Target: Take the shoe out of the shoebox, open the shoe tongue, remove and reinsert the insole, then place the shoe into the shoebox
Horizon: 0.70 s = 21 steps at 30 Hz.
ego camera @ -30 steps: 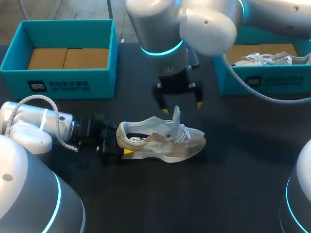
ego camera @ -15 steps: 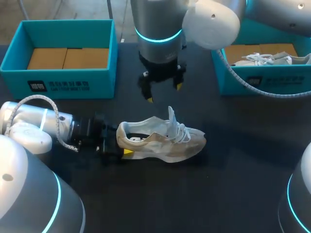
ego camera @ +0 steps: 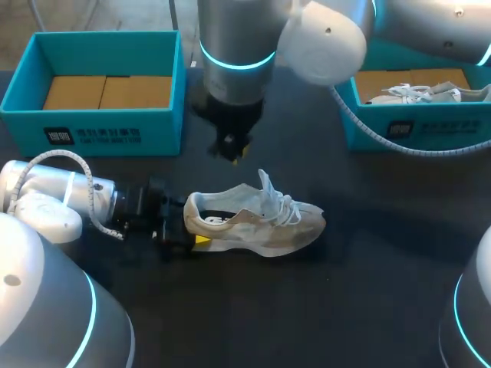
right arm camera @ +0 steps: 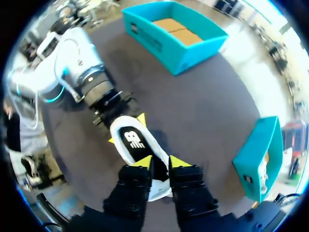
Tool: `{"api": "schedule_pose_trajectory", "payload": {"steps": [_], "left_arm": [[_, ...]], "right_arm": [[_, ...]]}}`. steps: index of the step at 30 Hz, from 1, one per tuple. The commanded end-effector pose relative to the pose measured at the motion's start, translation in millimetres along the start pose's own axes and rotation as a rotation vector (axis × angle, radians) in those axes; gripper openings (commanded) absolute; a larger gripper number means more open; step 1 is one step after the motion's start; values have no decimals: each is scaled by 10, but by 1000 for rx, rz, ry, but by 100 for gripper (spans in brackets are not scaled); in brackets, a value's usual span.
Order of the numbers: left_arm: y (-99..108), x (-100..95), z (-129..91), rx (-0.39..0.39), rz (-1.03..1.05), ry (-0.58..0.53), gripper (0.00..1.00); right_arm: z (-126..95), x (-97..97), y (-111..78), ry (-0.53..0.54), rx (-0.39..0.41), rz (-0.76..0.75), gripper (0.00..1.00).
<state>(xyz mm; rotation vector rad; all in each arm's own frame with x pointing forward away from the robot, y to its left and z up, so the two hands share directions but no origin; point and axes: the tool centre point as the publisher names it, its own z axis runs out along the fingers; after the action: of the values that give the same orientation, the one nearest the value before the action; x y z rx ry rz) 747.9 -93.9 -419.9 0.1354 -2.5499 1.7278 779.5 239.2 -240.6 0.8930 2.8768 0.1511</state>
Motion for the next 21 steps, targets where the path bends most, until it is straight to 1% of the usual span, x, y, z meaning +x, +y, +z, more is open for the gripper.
{"api": "schedule_pose_trajectory", "payload": {"steps": [1, 2, 3, 4, 21], "left_arm": [[1, 2, -4, -1, 0, 0, 0], [1, 2, -4, -1, 0, 0, 0], [1, 2, -4, -1, 0, 0, 0], [1, 2, -4, -1, 0, 0, 0], [1, 2, -4, -1, 0, 0, 0]], "right_arm": [[82, 23, -69, 146, -91, -341, 0], [94, 36, -79, 162, -108, -356, 0], [104, 61, -96, 197, -129, -405, 0], [115, 68, -120, 218, -133, -420, 0], [115, 68, -120, 218, -133, -420, 0]]}}
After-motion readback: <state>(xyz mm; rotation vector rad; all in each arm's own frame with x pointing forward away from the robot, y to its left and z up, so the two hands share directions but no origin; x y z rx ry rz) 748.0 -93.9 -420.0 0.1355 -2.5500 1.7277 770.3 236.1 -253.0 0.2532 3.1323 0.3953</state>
